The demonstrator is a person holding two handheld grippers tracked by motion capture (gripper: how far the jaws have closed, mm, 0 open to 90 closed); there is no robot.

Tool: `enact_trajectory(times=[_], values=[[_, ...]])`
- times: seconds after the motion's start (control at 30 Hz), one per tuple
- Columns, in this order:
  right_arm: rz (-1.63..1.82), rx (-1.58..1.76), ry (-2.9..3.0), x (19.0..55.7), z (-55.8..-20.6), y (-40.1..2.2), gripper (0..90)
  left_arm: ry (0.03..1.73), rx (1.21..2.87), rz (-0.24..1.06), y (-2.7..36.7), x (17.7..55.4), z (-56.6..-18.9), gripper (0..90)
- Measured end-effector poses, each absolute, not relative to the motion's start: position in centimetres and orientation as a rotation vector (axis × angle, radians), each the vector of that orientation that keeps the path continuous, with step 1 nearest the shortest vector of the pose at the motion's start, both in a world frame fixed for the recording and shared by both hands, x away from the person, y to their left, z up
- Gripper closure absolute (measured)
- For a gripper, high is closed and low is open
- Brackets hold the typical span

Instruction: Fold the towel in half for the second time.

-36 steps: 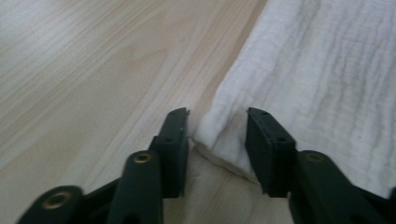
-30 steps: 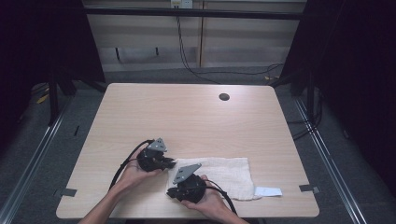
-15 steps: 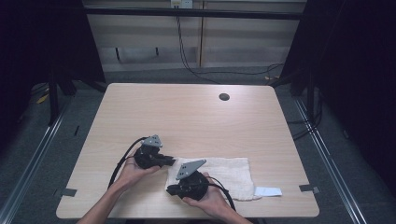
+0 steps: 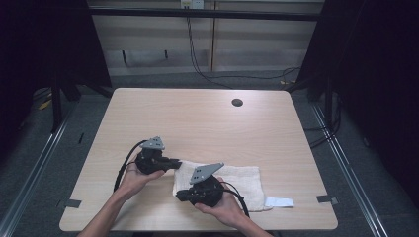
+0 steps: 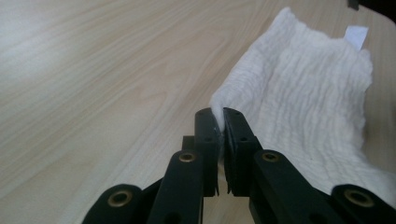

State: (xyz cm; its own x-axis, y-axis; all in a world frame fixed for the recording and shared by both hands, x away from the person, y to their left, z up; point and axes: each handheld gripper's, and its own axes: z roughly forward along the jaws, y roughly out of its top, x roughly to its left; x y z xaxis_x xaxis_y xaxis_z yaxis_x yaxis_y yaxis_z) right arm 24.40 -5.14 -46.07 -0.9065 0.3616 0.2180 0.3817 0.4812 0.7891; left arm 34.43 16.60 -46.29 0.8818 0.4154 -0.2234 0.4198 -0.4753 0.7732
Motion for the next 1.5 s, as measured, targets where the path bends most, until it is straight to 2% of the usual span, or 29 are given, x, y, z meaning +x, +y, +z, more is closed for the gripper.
enact_trajectory(times=[0.2,0.4,1.03,1.23,1.5], values=[[-1.483,-0.658,-2.662,24.9,-45.0,-4.6,86.9,0.636,2.102,0.06,17.6,34.4,-45.0,85.5],[-1.526,-0.615,-2.63,25.7,-44.0,-2.7,86.9,0.673,2.073,0.045,19.3,34.8,-44.5,85.6],[-1.586,-0.505,-2.6,27.8,-41.3,3.0,87.0,0.807,2.027,0.145,25.1,34.6,-42.8,85.5],[-1.602,-0.513,-2.594,27.3,-41.5,1.5,86.9,0.759,2.03,0.131,23.2,34.5,-42.7,85.5],[-1.653,-0.581,-2.576,26.4,-41.6,-2.5,86.8,0.686,2.064,0.087,17.8,34.9,-42.6,85.4]])
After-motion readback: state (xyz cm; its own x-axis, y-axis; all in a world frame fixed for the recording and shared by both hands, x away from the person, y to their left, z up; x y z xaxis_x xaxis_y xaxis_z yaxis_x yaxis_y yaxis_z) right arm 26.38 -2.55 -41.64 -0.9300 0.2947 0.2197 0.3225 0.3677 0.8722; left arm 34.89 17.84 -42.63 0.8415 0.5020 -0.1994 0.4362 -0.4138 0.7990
